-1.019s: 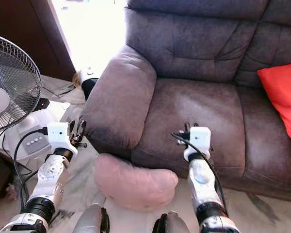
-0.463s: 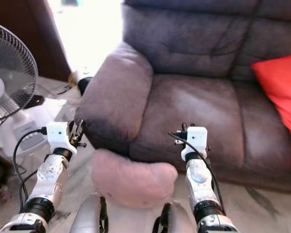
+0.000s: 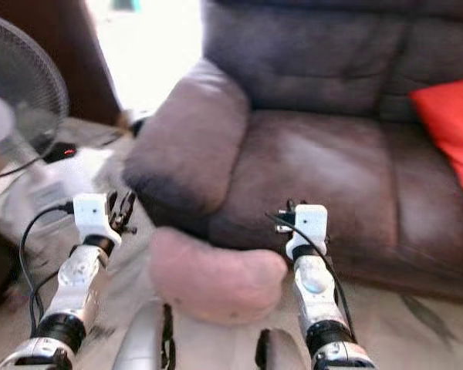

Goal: Move the pillow to the sofa from floor

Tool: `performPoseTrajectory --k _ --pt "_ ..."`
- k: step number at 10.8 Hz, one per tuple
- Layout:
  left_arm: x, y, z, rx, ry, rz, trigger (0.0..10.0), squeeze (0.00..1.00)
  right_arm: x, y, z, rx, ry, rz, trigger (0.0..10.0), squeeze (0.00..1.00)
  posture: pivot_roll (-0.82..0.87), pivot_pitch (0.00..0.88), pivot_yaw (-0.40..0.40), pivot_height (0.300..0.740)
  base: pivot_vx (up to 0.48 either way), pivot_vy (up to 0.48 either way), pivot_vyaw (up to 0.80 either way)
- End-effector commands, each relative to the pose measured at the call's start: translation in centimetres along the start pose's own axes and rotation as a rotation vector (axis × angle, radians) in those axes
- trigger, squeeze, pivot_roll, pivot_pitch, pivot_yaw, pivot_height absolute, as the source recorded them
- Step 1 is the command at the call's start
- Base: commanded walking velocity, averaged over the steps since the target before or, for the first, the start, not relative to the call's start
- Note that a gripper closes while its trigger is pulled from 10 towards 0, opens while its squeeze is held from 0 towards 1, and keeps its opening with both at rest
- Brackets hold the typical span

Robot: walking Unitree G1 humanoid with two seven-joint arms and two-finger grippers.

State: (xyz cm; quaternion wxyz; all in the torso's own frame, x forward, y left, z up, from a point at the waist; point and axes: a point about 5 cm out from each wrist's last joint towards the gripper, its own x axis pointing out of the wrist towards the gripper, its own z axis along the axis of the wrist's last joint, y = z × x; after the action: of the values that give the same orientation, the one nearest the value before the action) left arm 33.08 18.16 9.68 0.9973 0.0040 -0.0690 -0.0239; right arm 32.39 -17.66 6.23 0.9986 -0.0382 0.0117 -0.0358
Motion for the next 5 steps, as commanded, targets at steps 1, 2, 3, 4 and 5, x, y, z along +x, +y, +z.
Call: performPoseTrajectory --k 1,2,3,4,5 --pt "-0.04 0.36 0.00 -0.005 0.008 0.008 10.0 0.00 -0.06 0.21 -0.17 0.010 0.009 0.007 10.0 0.00 0.15 0.167 0.008 0.623 0.000 0.000 0.00" --pt "-0.03 0.47 0.03 -0.006 0.008 0.012 10.0 0.00 -0.08 0.23 -0.32 0.009 0.020 0.007 10.0 0.00 0.15 0.173 0.007 0.623 0.000 0.000 0.00" --pt "-0.01 0.60 0.10 -0.007 0.006 0.016 10.0 0.00 -0.03 0.37 -0.48 0.011 0.039 0.014 10.0 0.00 0.16 0.176 0.007 0.623 0.000 0.000 0.00" --pt "0.00 0.72 0.11 -0.008 0.007 0.021 10.0 0.00 0.00 0.73 -0.51 0.000 0.045 0.042 10.0 0.00 0.15 0.176 0.007 0.608 0.000 0.000 0.00" --pt "0.01 0.81 0.13 -0.011 0.007 0.025 10.0 0.00 0.00 0.88 -0.43 0.005 0.039 0.051 10.0 0.00 0.15 0.178 0.006 0.595 0.000 0.000 0.00"
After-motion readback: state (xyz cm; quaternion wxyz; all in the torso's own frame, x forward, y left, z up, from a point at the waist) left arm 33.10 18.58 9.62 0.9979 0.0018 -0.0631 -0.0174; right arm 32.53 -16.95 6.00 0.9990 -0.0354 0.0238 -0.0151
